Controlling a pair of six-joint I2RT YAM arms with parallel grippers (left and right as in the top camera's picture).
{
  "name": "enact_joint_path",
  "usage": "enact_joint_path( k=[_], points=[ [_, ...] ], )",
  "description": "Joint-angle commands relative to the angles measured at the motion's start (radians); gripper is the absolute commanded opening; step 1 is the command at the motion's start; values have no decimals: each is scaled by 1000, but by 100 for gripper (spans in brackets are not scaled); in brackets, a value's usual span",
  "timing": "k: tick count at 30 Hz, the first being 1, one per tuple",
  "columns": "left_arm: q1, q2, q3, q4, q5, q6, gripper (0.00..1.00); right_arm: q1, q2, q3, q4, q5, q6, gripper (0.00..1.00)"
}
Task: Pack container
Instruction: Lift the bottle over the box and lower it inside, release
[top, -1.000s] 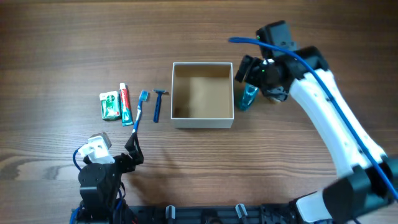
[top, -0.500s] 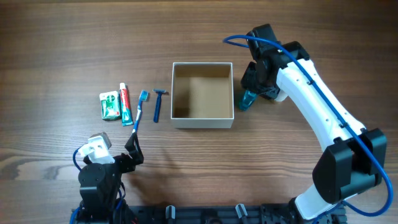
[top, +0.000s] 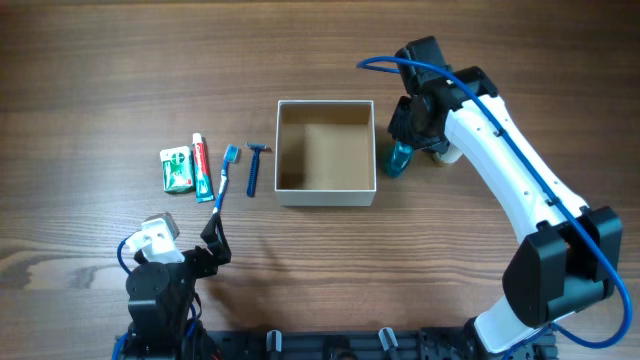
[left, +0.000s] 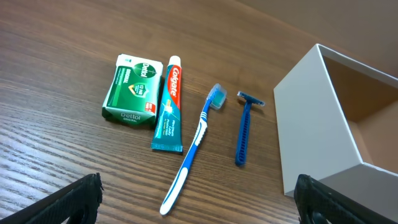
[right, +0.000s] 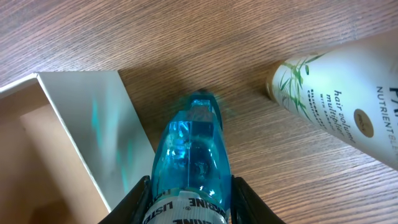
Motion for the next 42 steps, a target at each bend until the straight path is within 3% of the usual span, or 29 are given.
enact_joint_path(
  k=[1,4,11,18,33,40,42],
  points=[
    [-4,-9,-13,-4,19,20,100,0,13,23,-22,21,-72,11],
    [-4,-9,-13,-4,19,20,100,14,-25,78,-61,28,-129,4],
    [-4,-9,-13,-4,19,20,100,164,-163,303,-181,63,-191,4],
    [-4,-9,-13,-4,19,20,100,312,-187,334,-162,148,-201,4],
    [-4,-9,-13,-4,19,20,100,286,124,317,-84,166,-151,5],
    [-4,-9,-13,-4,19,20,100,200,162,317,-33,75,-186,5],
    [-4,-9,-13,-4,19,20,100,172,162,317,-7,-31,-246,19]
  ],
)
